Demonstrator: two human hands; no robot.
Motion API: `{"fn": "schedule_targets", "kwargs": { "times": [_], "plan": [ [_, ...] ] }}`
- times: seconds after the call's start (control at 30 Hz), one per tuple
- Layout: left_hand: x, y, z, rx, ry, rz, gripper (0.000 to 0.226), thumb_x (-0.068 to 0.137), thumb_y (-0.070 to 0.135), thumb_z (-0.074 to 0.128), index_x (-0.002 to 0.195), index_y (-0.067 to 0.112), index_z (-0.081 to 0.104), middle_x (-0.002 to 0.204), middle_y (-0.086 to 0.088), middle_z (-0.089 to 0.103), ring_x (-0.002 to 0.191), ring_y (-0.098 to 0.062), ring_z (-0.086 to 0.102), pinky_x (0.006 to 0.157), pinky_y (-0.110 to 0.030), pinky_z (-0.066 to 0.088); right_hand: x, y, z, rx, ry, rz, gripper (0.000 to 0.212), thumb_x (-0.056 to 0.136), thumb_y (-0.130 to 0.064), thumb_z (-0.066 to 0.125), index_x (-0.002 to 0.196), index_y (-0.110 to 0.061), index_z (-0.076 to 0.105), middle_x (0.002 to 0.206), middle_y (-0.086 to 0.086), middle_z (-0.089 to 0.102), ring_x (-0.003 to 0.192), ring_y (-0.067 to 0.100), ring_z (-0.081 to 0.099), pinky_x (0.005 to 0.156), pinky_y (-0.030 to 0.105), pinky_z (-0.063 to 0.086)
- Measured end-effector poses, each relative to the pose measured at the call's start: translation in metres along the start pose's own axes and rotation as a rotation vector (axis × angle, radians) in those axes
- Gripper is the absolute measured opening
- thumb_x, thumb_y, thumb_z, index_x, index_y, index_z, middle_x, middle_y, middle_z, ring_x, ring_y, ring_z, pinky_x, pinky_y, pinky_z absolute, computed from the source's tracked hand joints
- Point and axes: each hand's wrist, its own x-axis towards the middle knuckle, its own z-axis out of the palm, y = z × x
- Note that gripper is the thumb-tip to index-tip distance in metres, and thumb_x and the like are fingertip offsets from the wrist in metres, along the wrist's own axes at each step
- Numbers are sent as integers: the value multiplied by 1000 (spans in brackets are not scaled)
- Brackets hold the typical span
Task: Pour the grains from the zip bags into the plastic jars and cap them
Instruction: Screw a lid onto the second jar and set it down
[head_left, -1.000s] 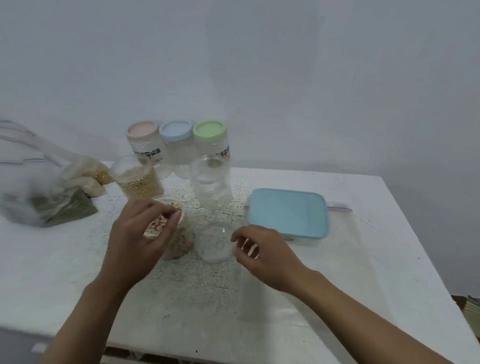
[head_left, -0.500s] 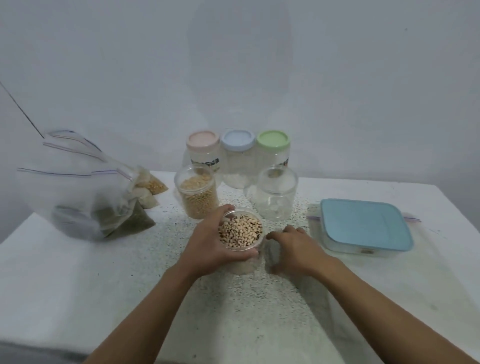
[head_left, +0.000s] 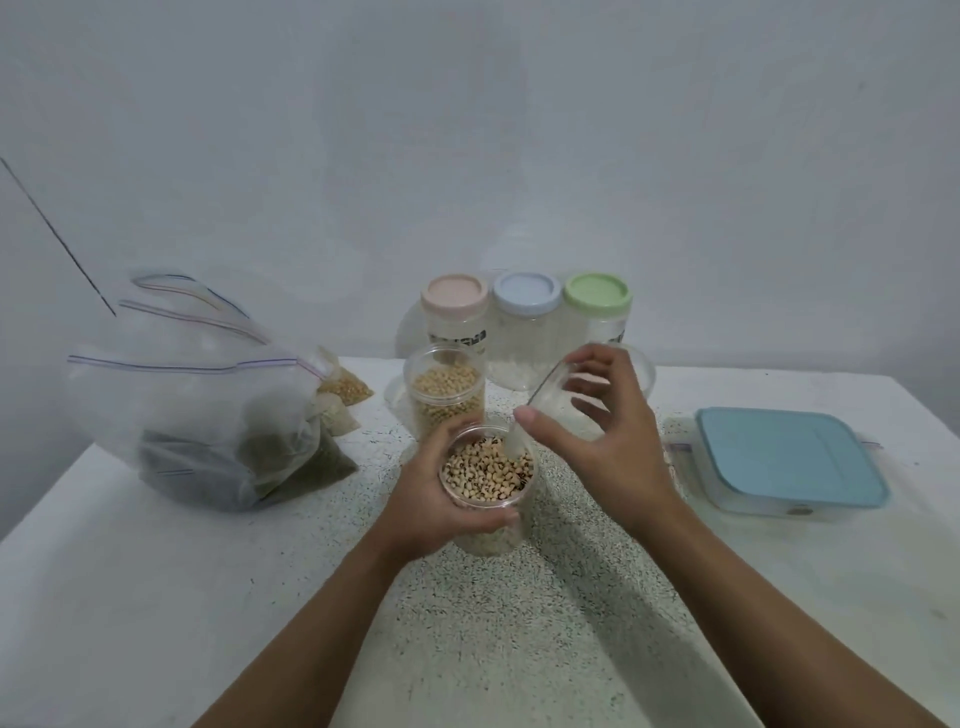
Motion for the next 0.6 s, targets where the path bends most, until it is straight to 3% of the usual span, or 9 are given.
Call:
{"fn": "schedule_targets", "kwargs": {
  "times": [0.17, 0.3, 0.47, 0.53, 0.6],
  "plan": [
    [-1, -16, 11, -120, 41, -8, 95, 62, 7, 97, 140, 22, 46, 129, -7, 65, 122, -27, 64, 99, -43, 56, -4, 15, 26, 28, -49, -113, 69, 70, -41, 91, 121, -33, 45, 128, -7, 54, 128, 14, 53, 113, 37, 45],
    [1, -24, 14, -200, 54, -16, 95, 63, 0, 95, 141, 19, 44, 128, -8, 65, 119, -29, 66, 96, -45, 58, -11, 36, 35, 76, -86, -141, 67, 75, -37, 87, 130, -40, 49, 136, 2, 49, 129, 22, 55, 103, 47, 53],
    [1, -30, 19, -228, 102, -5, 90, 61, 8, 94, 136, 23, 46, 127, -4, 63, 123, -28, 62, 92, -36, 57, -11, 49, 27, -177, -164, -195, 57, 66, -51, 89, 109, -26, 61, 133, -8, 37, 124, 6, 51, 91, 29, 58],
    [3, -31, 20, -216, 117, 6, 89, 61, 12, 93, 137, 18, 46, 128, -6, 62, 125, -28, 60, 95, -36, 56, -4, 45, 22, -317, -273, -191, 64, 62, -59, 89, 110, -32, 57, 134, -12, 35, 120, 4, 50, 89, 32, 58],
    [4, -32, 20, -234, 110, 7, 90, 62, 13, 92, 139, 12, 45, 130, -8, 61, 126, -30, 59, 99, -38, 54, 10, 39, 19, -475, -430, -162, 81, 60, -71, 82, 127, -42, 49, 136, -15, 35, 124, 7, 45, 100, 42, 52]
  ]
}}
